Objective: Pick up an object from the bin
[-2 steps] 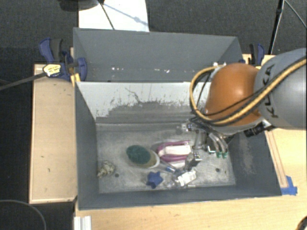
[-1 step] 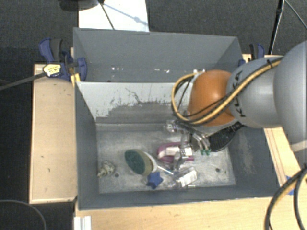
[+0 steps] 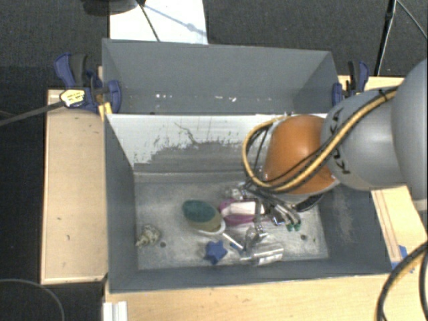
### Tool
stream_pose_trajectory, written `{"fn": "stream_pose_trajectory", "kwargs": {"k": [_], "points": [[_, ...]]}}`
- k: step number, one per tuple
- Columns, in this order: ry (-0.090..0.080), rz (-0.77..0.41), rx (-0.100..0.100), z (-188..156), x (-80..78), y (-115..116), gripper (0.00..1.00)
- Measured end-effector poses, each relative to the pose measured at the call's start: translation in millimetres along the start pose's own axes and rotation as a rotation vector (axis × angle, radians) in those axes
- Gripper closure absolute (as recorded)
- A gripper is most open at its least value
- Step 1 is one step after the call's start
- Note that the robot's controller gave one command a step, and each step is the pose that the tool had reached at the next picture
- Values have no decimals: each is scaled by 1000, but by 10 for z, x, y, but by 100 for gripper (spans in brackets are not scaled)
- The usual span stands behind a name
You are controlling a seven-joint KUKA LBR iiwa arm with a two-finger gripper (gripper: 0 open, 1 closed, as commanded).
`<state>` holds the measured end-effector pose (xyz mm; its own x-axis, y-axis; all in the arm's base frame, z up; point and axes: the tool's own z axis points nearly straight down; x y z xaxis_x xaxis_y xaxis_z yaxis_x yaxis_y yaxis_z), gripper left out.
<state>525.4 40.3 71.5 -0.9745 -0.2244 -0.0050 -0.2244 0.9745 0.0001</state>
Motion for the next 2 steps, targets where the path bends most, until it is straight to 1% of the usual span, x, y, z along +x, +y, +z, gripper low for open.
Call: {"fn": "stream_pose_trajectory", "kwargs": {"k": [1, 2], "points": [[4, 3, 0, -6, 6, -3, 100], [0, -92, 3, -7, -192, 181, 100]]}}
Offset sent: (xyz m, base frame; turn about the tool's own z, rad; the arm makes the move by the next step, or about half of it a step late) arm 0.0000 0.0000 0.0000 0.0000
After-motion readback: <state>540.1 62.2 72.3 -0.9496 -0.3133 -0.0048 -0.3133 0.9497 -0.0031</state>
